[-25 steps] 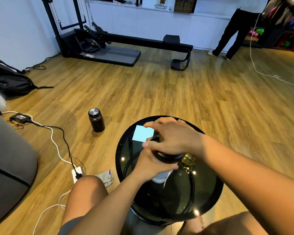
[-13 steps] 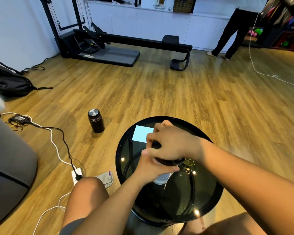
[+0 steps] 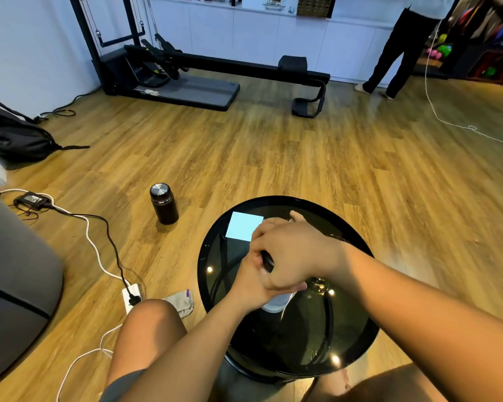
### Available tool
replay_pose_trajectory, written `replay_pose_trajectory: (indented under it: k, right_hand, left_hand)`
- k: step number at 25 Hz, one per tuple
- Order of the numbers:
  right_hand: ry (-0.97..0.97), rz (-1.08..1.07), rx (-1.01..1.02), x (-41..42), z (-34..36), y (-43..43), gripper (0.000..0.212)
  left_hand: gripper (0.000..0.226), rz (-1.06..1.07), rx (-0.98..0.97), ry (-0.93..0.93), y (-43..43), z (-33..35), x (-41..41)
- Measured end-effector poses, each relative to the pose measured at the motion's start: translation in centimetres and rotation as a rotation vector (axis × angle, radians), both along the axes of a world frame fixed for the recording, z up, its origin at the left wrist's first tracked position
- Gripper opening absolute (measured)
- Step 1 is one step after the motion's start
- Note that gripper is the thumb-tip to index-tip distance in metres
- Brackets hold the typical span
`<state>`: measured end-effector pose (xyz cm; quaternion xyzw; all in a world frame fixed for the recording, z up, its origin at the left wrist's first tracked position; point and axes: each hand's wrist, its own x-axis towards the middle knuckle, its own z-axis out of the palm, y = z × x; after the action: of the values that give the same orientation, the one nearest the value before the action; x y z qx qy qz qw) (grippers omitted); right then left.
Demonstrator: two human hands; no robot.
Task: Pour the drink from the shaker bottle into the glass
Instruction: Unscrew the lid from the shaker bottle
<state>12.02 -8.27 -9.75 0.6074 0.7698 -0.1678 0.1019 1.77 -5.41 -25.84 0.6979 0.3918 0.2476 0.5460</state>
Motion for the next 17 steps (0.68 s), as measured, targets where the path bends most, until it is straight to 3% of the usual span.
replay_pose_trajectory:
  k: [1,3,6,7,9,12,15,16,17]
  right_hand:
    - [0.094,-0.001,0.039,0.0,0.1,0.0,0.022]
    - [0.168,-0.111,0.134,0.6,0.3,0.3,0.045]
    - [-0.234,-0.365,0.170,2.0,0.1,1.0,0.079]
    - [-0.253,-0.385,0.129,2.2,-0.1,1.1,0.078]
    - [-0.103,-0.278,0.109,1.3,-0.2,1.0,0.060]
    - [0.092,-0.001,0.122,-1.0,-0.6,0.1,0.028]
    - [0.371,0.042,0.118,-1.7,-0.5,-0.5,0.026]
    - [0.402,-0.014,0.183,-1.1,-0.3,-0.2,0.031]
    - [0.314,-0.087,0.279,-0.3,-0.1,0.3,0.041]
  left_hand:
    - [0.075,0.021,0.000,-0.009,0.0,0.1,0.0]
    - [0.085,0.078,-0.011,-0.023,-0.1,0.2,0.0]
    - [0.094,0.097,0.001,0.015,-0.2,0.6,0.0]
    - [0.096,0.088,0.005,0.024,-0.3,0.7,-0.1]
    - [0.096,0.072,0.003,0.050,-0.1,0.4,0.0]
    - [0.070,0.029,-0.043,0.124,0.1,-0.7,-0.1]
    - [0.082,-0.016,-0.001,0.189,-0.1,-0.3,-0.1]
    - [0.088,-0.001,0.039,0.140,-0.3,0.1,0.0]
    - [0.091,0.024,0.035,0.097,-0.4,0.6,0.0]
